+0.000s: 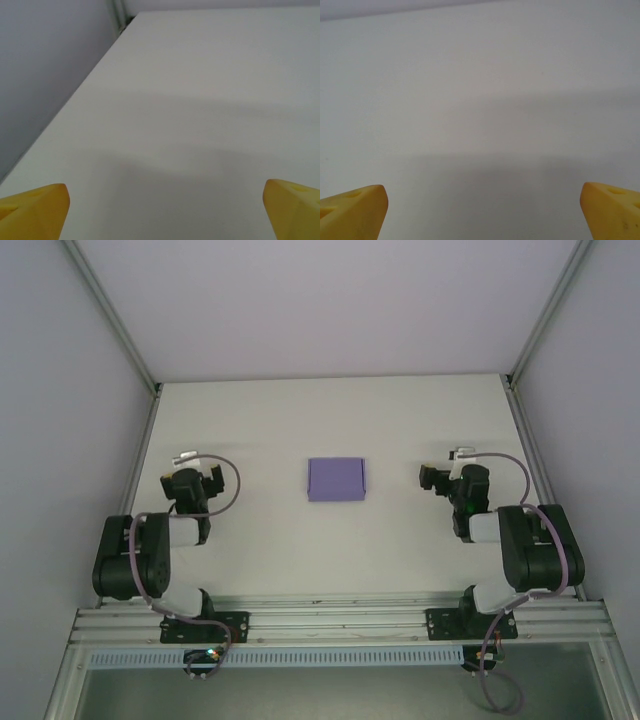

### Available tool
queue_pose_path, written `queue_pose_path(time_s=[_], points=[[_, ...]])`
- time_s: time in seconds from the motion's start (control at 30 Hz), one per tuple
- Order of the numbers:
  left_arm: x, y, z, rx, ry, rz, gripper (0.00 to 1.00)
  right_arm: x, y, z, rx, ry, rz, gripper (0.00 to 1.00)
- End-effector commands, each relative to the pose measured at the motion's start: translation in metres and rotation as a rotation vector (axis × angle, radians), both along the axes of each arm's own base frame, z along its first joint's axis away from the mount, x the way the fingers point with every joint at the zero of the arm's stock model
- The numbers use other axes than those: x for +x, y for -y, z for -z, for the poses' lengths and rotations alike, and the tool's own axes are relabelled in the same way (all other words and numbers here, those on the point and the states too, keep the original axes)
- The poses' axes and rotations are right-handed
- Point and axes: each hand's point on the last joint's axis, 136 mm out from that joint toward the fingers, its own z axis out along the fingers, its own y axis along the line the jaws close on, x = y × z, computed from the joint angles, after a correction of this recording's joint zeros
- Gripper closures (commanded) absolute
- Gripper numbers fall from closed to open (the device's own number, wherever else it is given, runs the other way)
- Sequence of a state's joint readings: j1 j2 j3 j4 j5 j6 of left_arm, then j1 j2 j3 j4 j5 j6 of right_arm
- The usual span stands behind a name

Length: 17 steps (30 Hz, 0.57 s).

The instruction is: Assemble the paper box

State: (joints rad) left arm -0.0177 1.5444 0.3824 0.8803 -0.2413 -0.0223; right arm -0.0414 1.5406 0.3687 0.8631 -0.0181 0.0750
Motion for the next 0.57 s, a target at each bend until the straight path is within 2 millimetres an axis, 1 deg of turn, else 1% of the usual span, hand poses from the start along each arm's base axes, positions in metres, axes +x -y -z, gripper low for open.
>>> queue_pose_path(time_s=[0.0,0.03,0.2,0.53], points=[[0.0024,0.0060,-0.0049,-0.034,0.043,0.050,0.00,0.0111,-0.0077,-0.0205,-0.010,0.066,-0.039,0.00],[0.0044,0.0054,-0.0081,-0.016,0.067,0.050,0.00,0.0116,-0.0083,-0.0212,-0.014,0.081,-0.039,0.00],[0.0039,0.0065,-0.0068,-0.015,0.057,0.053,0.00,0.0127,-0.0145,-0.0203,-0.022,0.065,-0.072,0.00],[0.0044,0.0062,-0.0075,-0.008,0.061,0.051,0.00,0.0132,-0.0153,-0.0206,-0.027,0.067,-0.071,0.00]])
